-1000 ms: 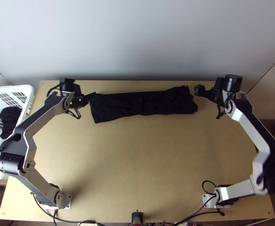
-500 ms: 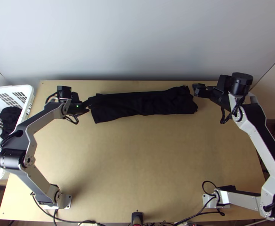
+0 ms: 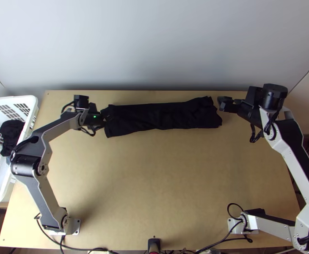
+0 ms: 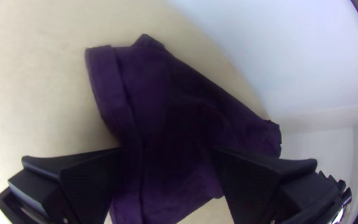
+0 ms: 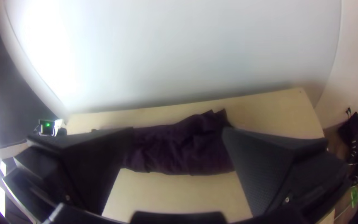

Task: Fold the t-shirt

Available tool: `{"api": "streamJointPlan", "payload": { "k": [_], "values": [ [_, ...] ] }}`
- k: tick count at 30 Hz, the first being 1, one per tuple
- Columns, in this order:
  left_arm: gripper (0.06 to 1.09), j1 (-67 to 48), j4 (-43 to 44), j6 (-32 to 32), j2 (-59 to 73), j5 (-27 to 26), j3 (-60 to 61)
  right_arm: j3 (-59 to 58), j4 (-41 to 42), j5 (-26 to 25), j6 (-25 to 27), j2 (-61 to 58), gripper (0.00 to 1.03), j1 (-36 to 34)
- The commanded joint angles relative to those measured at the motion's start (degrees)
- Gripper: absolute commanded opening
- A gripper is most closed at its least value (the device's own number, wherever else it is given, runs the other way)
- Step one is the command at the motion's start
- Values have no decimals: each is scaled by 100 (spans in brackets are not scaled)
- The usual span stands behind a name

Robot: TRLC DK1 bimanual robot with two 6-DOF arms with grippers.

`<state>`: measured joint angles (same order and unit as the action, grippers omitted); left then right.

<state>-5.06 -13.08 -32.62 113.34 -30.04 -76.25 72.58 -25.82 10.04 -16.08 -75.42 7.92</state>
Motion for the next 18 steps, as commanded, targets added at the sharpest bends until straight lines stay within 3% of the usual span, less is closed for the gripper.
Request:
{"api": "streamJointPlan", "payload": {
  "k": [1,7,9,11,18],
  "values": [
    [102,-311,-28,-227,399,-107,-356,-174,-37,15,-27,106,99,-1],
    [98,-549,-28,-280,549,-160,-567,-270,-37,15,-150,168,99,16],
    [66,-522,-28,-289,540,-195,-567,-297,-28,15,-177,177,99,34],
    [7,-417,-37,-359,584,-195,-619,-332,-2,15,-212,177,99,34],
    [9,383,-819,142,206,-186,-391,-595,121,15,-317,203,99,113]
  ]
}}
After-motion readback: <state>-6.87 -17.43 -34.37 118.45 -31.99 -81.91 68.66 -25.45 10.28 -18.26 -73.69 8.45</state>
